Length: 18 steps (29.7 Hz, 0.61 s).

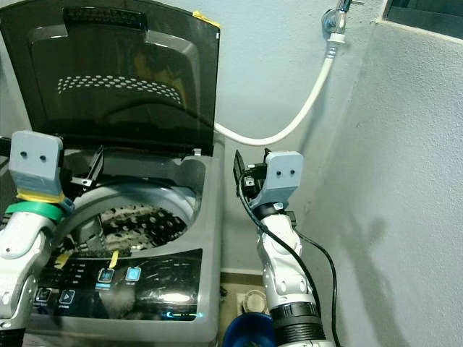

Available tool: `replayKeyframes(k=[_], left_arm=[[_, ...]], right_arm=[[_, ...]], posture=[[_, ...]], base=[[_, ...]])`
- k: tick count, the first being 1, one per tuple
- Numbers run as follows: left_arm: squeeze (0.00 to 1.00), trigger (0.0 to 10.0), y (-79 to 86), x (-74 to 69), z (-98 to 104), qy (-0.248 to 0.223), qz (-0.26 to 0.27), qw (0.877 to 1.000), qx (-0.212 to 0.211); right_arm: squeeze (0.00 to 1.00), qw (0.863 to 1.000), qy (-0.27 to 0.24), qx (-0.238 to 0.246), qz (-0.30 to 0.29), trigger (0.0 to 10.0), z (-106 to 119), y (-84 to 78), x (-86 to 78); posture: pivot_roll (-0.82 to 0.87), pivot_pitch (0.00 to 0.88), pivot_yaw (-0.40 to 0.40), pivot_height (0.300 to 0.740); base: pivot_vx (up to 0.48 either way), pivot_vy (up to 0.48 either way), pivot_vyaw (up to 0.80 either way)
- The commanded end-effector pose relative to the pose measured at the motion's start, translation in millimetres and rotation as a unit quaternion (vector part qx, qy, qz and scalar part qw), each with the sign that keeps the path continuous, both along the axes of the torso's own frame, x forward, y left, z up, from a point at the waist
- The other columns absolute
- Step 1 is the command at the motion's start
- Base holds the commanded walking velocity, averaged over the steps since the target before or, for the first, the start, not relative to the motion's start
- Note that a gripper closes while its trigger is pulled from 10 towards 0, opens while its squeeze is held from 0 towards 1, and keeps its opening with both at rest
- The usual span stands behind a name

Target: Clothes washing

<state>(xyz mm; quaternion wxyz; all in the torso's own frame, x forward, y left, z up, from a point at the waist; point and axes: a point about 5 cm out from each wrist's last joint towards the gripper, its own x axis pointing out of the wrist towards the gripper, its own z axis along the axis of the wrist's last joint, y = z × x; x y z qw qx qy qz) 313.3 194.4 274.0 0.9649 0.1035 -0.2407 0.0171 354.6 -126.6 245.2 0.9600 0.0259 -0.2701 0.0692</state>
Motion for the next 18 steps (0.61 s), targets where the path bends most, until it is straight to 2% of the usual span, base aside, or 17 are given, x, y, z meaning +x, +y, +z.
replayKeyframes(k=[1,18], left_arm=[[0.0,10.0,0.7,0.8,-2.6,0.004,0.002,1.0,-0.002],[0.0,10.0,0.9,1.1,-1.5,0.001,0.003,1.0,-0.001]], right_arm=[[0.0,1.0,0.006,0.001,0.0,10.0,-1.6,0.9,1.2],[0.0,1.0,0.011,-0.013,-0.005,10.0,-3.6,2.4,2.0]], posture=[[0.06,0.005,0.014,0.74],[0.07,0.007,0.014,0.74]], base=[[-0.398,0.0,0.0],[-0.376,0.0,0.0]])
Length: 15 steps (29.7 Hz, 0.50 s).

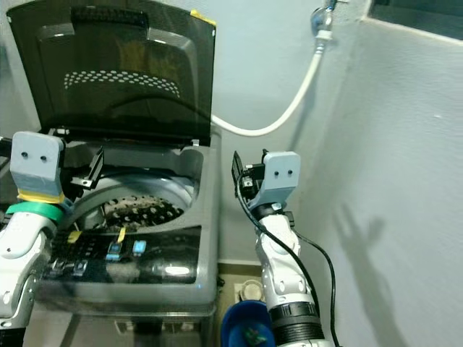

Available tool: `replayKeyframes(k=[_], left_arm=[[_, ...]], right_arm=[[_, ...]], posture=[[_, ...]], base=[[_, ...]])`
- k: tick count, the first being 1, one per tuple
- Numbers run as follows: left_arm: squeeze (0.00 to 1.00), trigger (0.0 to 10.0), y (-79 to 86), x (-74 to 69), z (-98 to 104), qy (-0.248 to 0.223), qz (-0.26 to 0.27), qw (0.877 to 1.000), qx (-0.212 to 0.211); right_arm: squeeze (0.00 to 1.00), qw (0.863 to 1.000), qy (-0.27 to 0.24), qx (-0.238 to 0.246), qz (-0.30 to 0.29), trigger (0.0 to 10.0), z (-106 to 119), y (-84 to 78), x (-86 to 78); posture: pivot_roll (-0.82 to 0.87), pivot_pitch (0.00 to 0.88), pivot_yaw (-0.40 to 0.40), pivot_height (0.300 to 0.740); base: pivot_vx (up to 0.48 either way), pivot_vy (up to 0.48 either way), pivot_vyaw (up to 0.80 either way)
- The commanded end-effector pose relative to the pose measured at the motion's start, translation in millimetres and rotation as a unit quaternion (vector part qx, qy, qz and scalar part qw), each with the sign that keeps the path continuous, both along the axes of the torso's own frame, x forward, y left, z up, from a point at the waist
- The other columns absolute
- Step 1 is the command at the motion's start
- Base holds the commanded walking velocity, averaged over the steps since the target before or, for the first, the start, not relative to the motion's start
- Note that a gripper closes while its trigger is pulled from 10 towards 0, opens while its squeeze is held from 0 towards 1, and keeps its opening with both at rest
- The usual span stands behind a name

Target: Clothes washing

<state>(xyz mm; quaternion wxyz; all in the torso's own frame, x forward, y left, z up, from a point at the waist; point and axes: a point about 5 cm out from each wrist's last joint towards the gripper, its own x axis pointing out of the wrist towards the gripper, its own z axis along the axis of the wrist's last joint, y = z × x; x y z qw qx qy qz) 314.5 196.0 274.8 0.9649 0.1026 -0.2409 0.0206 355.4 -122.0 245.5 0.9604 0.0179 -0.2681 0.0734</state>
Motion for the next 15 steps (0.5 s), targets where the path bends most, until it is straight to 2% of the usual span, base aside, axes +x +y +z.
replayKeyframes(k=[1,15], left_arm=[[0.0,10.0,-0.7,0.0,-2.3,0.001,0.0,1.0,0.0],[0.0,10.0,-1.4,1.8,-2.1,0.002,-0.001,1.0,-0.001]], right_arm=[[0.0,1.0,0.01,-0.004,-0.007,10.0,-3.9,-2.2,1.2],[0.0,1.0,0.009,-0.026,0.0,10.0,-4.3,0.3,1.9]], posture=[[0.07,0.007,0.014,0.74],[0.06,0.001,0.013,0.74]], base=[[-0.352,0.0,0.0],[-0.343,0.0,0.0]])
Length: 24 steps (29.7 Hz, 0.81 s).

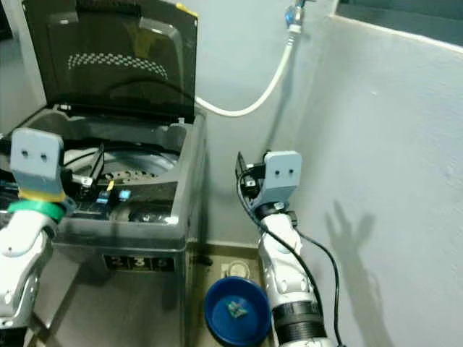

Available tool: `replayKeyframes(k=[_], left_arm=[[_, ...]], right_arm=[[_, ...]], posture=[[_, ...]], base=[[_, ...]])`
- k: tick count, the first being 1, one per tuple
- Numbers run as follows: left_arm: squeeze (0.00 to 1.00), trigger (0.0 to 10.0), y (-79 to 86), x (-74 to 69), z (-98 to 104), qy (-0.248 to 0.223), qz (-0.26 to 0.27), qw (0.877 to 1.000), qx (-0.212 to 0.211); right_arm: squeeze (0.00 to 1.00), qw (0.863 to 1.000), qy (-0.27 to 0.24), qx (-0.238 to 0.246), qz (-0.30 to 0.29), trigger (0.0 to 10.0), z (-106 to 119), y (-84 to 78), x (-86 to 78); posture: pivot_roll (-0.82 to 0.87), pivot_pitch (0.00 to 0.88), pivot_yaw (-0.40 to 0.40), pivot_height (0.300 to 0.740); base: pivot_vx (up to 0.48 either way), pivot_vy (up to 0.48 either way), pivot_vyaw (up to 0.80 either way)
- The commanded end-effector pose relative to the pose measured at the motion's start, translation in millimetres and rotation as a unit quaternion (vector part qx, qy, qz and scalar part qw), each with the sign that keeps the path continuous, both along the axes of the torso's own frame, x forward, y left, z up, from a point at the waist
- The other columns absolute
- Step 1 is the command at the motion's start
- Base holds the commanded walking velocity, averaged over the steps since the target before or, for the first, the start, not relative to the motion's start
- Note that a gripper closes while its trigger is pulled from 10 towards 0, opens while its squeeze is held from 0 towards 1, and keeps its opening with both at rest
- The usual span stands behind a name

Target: Clothes washing

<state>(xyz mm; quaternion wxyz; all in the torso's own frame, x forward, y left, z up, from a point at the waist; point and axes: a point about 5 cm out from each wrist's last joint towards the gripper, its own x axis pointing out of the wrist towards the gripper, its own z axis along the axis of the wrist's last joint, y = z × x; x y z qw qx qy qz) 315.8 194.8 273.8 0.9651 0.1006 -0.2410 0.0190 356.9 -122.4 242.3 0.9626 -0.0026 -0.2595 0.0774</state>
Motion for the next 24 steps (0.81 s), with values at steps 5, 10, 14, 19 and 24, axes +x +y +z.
replayKeyframes(k=[5,10,14,19,24], left_arm=[[0.0,10.0,-0.4,1.2,-0.7,0.0,0.001,1.0,0.0],[0.0,10.0,-1.5,1.9,-0.4,0.001,0.0,1.0,-0.002],[0.0,10.0,-4.0,2.4,0.3,-0.001,-0.004,1.0,-0.004],[0.0,10.0,-4.0,2.6,0.5,-0.001,-0.005,1.0,-0.008],[0.0,10.0,-3.4,3.1,-0.4,0.003,0.0,1.0,-0.002]], right_arm=[[0.0,1.0,-0.004,-0.016,0.016,10.0,-0.7,3.5,-0.7],[0.0,0.999,-0.009,-0.033,0.032,10.0,-0.9,8.1,-2.9],[0.0,0.999,-0.008,-0.034,0.037,10.0,-2.0,9.4,-3.8],[0.0,0.999,-0.007,-0.035,0.04,10.0,-2.6,9.5,-4.0],[0.0,0.998,-0.005,-0.035,0.046,10.0,-3.6,9.9,-4.4]], posture=[[0.06,0.0,0.013,0.74],[0.06,0.0,0.013,0.74],[0.05,0.0,0.014,0.74],[0.05,0.0,0.015,0.74],[0.06,0.0,0.017,0.74]], base=[[-0.06,0.0,0.16],[0.0,0.0,0.78],[0.0,0.0,0.78],[0.0,0.0,0.78],[0.0,0.0,0.78]])
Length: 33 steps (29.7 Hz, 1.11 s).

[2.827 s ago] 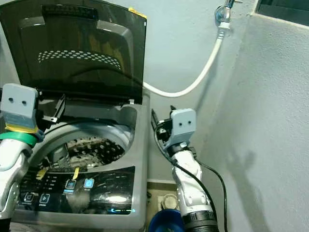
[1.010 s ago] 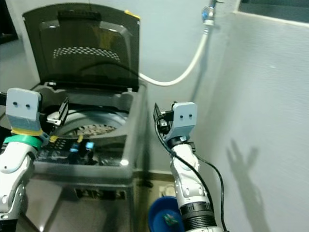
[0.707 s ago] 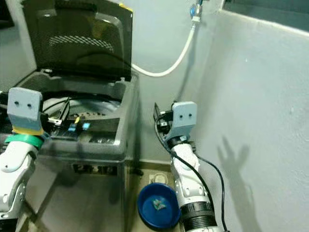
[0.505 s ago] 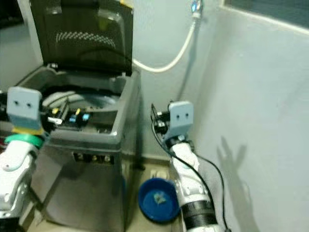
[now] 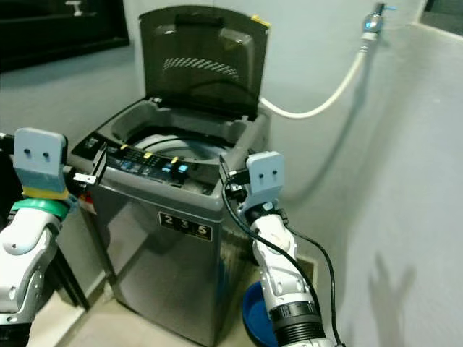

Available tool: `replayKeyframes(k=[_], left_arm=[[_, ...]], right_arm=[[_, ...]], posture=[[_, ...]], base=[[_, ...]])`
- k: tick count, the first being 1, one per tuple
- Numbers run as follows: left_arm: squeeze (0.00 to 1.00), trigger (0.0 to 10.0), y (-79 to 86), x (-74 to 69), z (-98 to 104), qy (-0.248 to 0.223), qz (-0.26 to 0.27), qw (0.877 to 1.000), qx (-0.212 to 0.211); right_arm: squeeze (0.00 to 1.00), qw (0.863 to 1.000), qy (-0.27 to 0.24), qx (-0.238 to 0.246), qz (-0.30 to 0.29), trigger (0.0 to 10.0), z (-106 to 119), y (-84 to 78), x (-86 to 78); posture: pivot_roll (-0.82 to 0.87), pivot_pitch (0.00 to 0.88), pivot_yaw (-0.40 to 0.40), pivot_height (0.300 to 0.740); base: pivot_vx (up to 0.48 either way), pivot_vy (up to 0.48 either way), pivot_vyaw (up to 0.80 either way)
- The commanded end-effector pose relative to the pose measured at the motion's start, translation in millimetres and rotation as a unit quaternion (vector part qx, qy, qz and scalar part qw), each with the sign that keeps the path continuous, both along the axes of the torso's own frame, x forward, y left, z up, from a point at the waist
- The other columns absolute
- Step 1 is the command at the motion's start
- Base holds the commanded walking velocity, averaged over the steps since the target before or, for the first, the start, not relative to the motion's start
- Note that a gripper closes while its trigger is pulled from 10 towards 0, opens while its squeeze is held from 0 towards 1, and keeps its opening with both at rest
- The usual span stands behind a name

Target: Clothes washing

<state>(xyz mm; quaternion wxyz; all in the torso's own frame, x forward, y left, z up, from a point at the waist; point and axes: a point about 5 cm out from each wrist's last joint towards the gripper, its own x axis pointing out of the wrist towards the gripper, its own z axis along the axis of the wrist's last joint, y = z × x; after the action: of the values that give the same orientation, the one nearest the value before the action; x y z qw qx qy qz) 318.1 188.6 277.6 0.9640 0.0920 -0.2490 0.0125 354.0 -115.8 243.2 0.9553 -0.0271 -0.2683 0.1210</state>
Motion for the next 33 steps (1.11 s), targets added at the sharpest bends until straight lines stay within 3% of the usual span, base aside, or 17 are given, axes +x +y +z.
replayKeyframes(k=[1,33], left_arm=[[0.0,10.0,2.9,0.7,-4.2,0.01,0.009,1.0,0.004],[0.0,10.0,2.4,1.6,-7.2,0.02,0.009,1.0,0.01]], right_arm=[[0.0,1.0,0.007,-0.001,0.009,10.0,-4.6,3.2,-1.5],[0.0,1.0,0.012,0.008,0.022,10.0,-6.9,5.1,-3.6]], posture=[[0.06,0.0,0.017,0.74],[0.06,0.013,0.022,0.74]], base=[[0.0,0.0,0.78],[0.0,0.0,0.78]])
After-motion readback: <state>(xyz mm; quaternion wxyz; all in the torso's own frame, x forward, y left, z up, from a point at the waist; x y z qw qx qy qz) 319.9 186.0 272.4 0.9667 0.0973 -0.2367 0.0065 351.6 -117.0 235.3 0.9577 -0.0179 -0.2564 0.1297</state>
